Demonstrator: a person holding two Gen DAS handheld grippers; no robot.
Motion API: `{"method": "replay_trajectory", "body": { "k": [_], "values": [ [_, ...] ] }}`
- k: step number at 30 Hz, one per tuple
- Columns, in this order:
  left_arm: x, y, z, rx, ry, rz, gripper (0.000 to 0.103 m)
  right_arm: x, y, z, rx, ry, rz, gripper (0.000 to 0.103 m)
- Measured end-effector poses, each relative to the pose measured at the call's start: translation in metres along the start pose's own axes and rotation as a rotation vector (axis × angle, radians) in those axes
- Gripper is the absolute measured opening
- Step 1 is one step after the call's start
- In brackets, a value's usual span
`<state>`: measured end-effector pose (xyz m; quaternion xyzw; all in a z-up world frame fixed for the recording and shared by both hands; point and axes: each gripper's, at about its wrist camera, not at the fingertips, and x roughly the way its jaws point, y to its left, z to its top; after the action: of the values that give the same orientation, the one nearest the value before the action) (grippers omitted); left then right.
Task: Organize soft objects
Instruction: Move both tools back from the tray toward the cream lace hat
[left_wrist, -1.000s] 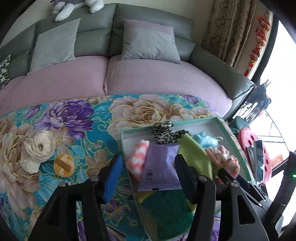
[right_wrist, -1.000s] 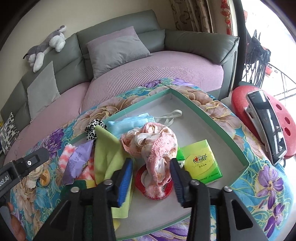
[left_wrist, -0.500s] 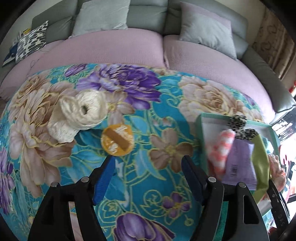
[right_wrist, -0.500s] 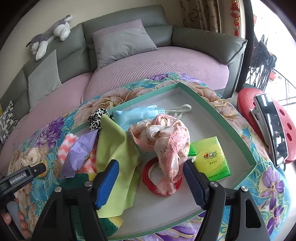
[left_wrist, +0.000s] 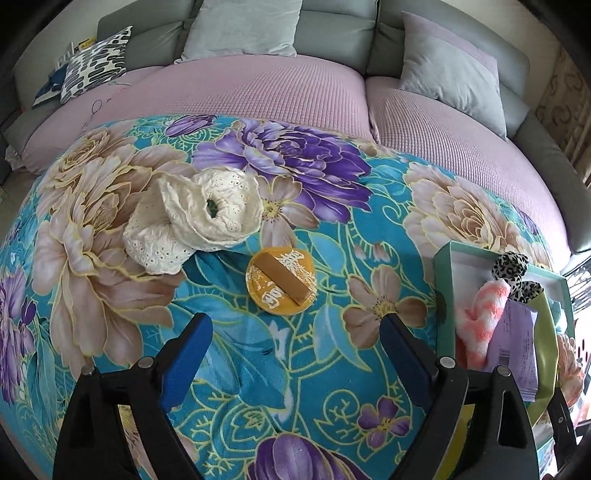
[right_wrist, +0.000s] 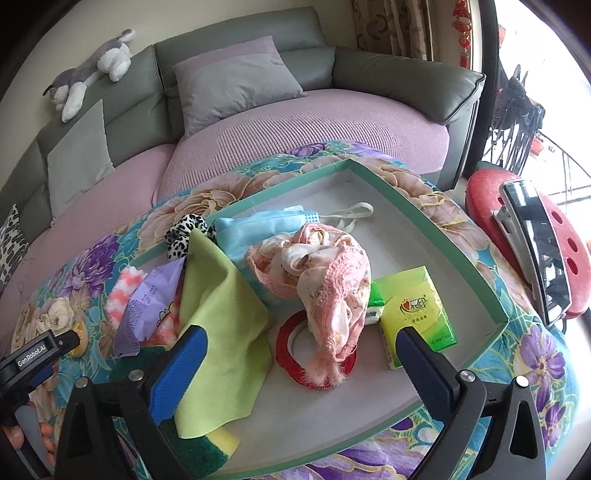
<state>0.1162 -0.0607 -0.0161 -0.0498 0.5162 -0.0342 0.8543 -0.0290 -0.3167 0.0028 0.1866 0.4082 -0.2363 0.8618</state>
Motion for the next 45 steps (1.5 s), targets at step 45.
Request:
{"method": "replay_trajectory", "body": {
  "k": [45],
  "values": [
    [-0.043, 0.156, 0.022, -0.285, -0.12, 0.17, 0.098, -0.009, 0.199, -0.05, -0.421, -0.041, 0.312, 0.103]
  ]
}}
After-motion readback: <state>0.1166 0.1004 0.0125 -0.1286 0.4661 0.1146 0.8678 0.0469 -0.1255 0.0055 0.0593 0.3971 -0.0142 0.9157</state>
